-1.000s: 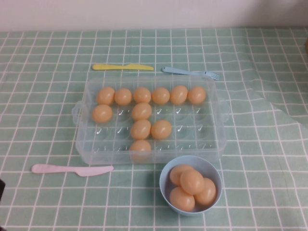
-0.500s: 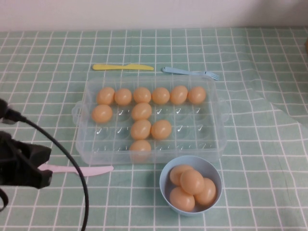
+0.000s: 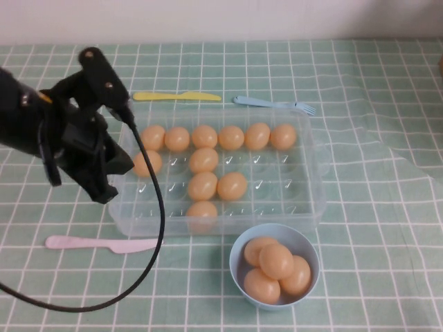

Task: Take an egg out of the egg box
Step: Pick up the egg from the plastic box

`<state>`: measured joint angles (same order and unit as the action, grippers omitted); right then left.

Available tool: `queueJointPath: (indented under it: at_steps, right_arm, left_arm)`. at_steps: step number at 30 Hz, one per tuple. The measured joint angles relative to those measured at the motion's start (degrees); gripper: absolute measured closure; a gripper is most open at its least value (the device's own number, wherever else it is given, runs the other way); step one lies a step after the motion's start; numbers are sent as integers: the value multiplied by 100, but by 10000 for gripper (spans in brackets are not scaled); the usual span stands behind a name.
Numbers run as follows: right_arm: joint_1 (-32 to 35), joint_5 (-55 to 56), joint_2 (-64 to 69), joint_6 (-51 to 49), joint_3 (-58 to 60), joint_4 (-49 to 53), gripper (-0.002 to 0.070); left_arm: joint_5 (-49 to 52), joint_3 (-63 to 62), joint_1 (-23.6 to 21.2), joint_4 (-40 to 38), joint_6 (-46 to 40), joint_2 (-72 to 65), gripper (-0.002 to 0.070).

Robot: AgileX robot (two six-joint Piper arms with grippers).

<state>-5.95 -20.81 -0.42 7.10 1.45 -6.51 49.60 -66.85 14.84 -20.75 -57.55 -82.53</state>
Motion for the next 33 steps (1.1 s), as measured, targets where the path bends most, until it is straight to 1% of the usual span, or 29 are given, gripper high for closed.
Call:
queueJointPath:
  at_steps: [3,7,15,17,18,20,21,22,24,26,27,30,33]
  right_arm:
    - [0,0,0,0,0,0,694]
    - [0,0,0,0,0,0,694]
    - [0,0,0,0,0,0,694]
    - [0,0,0,0,0,0,694]
    - [0,0,0,0,0,0,694]
    - [0,0,0,0,0,0,694]
    - [0,0,0,0,0,0,694]
    - [0,0,0,0,0,0,694]
    - [0,0,0,0,0,0,694]
    - [0,0,0,0,0,0,694]
    - [0,0,0,0,0,0,694]
    - [0,0,0,0,0,0,694]
    - [0,0,0,0,0,0,694]
  left_arm:
    - [510,-550,239,420,-196,-491,678]
    - [867,-1058,466,912,-386,-1018,678]
    - [829,-1582,538,1070,-568,-1672,678]
    - [711,-1605,538,1156,-607,-1769,663]
    - [640,-1617,538,1223,-616,-1825,647]
    - [525,-1620,538,1373,-619,-1939,587]
    - [423,-1630,538,1431,-619,-1995,530]
    - [351,-1630,538,1478,-619,-2032,496]
    - [110,-1630,538,1532,-619,-2143,365]
    - [-215,-1630,538,1540,-619,-2208,278]
    - [-380,-1630,538,1545,-629,-2255,249]
    - [-736,-1630,538,1566,-629,-2360,209]
    - [-891,-1630,538,1621,-629,-2484,200]
